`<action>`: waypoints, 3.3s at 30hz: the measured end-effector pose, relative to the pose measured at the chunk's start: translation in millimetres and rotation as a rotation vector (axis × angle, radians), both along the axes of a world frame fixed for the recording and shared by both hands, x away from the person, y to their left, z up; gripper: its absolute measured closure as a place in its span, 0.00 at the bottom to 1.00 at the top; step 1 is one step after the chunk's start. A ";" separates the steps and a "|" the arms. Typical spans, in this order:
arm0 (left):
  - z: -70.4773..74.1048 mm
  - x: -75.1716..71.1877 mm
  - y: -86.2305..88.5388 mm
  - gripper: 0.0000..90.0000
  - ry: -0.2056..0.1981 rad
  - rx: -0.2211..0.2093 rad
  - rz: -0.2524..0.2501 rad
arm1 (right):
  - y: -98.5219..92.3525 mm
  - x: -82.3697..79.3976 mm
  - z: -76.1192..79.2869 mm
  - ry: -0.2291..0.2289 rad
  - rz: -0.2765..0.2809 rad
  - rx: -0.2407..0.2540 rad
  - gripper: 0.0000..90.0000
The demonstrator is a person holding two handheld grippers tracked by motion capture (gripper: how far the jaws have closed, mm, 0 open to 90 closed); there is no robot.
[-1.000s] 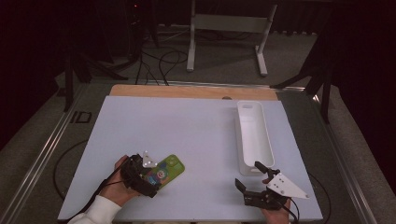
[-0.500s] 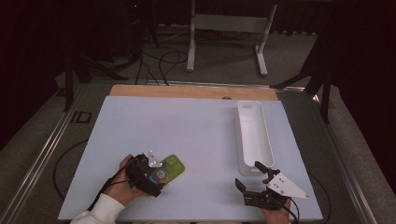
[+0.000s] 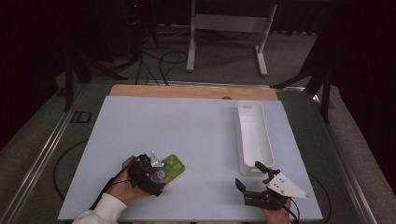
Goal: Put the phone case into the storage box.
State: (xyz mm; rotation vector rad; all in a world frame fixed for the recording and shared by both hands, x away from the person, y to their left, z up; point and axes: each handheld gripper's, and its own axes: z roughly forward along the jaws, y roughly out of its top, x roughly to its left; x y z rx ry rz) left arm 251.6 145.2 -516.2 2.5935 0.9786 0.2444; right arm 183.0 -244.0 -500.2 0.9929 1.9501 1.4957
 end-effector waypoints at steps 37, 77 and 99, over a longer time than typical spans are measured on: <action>-9.0 4.8 2.3 0.17 0.087 -0.024 0.005 | 0.7 0.5 -0.6 -0.004 0.002 -0.004 0.09; 14.1 -2.7 5.4 0.18 -0.067 -0.085 0.093 | 0.1 0.4 -0.5 0.000 -0.001 0.000 0.09; 38.1 -9.3 1.0 0.18 -0.202 -0.178 0.122 | 0.3 1.2 -0.8 0.011 -0.004 0.002 0.09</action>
